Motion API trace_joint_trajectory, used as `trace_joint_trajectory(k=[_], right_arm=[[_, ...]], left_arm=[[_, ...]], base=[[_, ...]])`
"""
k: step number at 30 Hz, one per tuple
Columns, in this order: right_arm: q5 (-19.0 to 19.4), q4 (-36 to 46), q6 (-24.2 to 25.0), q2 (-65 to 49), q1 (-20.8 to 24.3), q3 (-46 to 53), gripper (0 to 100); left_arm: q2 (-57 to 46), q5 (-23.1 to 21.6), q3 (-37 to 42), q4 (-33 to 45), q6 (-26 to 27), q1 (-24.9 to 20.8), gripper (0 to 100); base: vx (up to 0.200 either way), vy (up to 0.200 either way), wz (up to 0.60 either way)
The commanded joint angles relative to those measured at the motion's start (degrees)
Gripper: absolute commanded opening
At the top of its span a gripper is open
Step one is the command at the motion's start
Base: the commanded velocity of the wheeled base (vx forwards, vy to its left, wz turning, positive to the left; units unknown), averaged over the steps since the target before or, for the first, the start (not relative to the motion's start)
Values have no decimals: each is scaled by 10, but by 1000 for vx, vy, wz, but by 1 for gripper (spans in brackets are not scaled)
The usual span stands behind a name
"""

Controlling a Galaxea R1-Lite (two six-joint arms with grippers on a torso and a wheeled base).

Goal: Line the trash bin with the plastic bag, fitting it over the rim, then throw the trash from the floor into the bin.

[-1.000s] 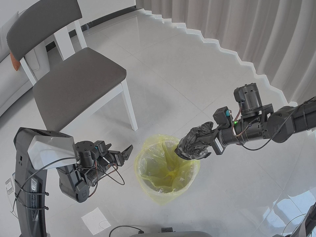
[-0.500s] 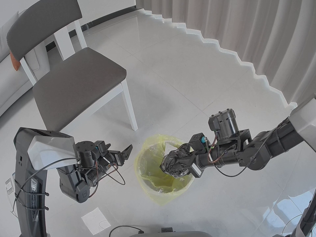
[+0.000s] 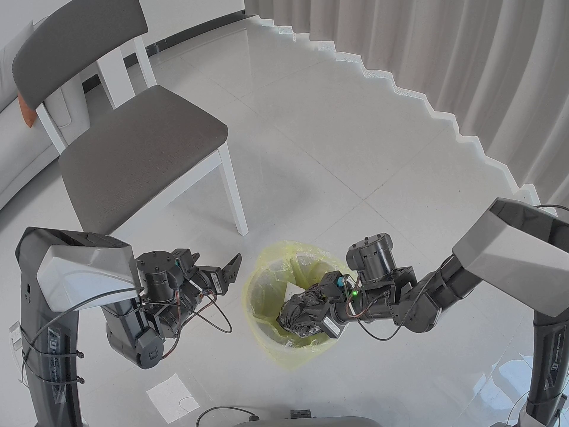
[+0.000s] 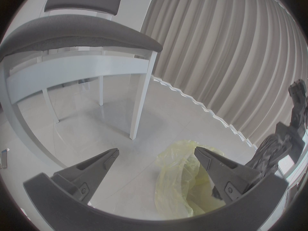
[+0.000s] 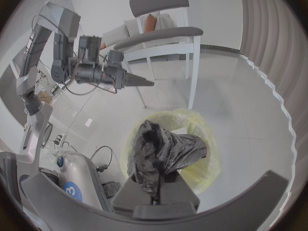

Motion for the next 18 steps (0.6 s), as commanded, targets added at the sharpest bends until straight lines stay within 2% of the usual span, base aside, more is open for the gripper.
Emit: trace_joint_trajectory(k=[1, 8, 13, 18], right_arm=[[2, -5, 0, 37, -4, 2, 0], [3, 5, -2, 88, -25, -73, 0], [3, 58, -11, 152, -39, -189, 0], [4, 54, -16, 172, -34, -221, 0]], left_arm=[[-8, 2, 0, -10, 1, -7, 100], [-4, 3, 7, -10, -3, -8, 100], [-3, 9, 12, -10, -3, -10, 100], [0, 10, 12, -10, -3, -11, 100]], base=[[0, 0, 0], [0, 0, 0], [0, 0, 0], [0, 0, 0]])
